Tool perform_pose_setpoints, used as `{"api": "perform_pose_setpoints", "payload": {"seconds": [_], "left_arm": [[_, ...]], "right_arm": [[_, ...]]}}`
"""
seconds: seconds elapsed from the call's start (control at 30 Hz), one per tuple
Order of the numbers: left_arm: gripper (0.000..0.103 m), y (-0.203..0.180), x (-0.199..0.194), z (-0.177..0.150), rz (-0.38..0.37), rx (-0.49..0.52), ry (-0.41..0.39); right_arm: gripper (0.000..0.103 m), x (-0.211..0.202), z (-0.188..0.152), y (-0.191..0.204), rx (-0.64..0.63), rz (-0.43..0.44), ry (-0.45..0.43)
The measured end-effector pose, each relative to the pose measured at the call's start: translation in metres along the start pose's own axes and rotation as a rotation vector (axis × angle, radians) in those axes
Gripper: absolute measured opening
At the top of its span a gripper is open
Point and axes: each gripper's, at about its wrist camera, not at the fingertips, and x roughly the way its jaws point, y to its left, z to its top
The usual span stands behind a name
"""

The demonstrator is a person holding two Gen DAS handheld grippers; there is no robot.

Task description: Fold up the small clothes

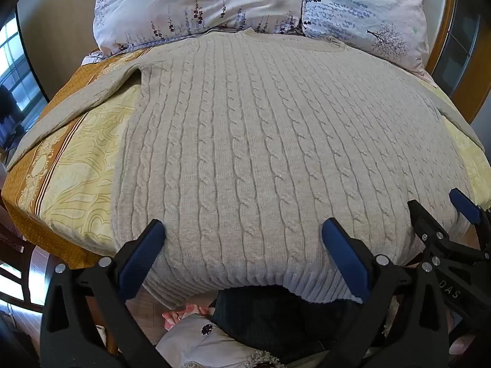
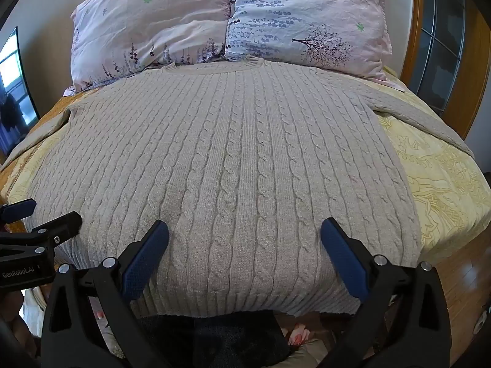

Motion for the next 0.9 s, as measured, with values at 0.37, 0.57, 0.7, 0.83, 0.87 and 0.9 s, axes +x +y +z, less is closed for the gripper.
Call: {"api": "perform_pose_setpoints", "payload": {"seconds": [0.37, 0.57, 0.7, 0.83, 0.87, 0.9], "left_arm": [[0.101, 0.0000, -0.0001, 0.0001, 0.000, 0.000, -0.002], [0.101, 0.0000, -0.0002, 0.0000, 0.000, 0.000, -0.003], [0.101, 0.0000, -0.0002, -0.0001, 0.000, 0.000, -0.004], [0.101, 0.0000, -0.0002, 0.0000, 0.000, 0.000, -0.003], [0.101, 0.0000, -0.0002, 0.0000, 0.000, 0.000, -0.004], [0.101, 0.0000, -0.0002, 0.0000, 0.000, 0.000, -0.003]], "right_arm": [[0.101, 0.0006, -0.0002, -0.0002, 0.000, 0.000, -0.001], [0.102, 0.0010, -0.0002, -0.0003, 0.000, -0.001, -0.001], [0.102, 0.0012, -0.0003, -0.0004, 0.000, -0.001, -0.001], [0.102, 0.0014, -0.0003, -0.0005, 0.001, -0.001, -0.001], [0.102, 0.0014, -0.0004, -0.0005, 0.000, -0.001, -0.001], [0.102, 0.0015, -0.0004, -0.0005, 0.000, -0.001, -0.001]]}}
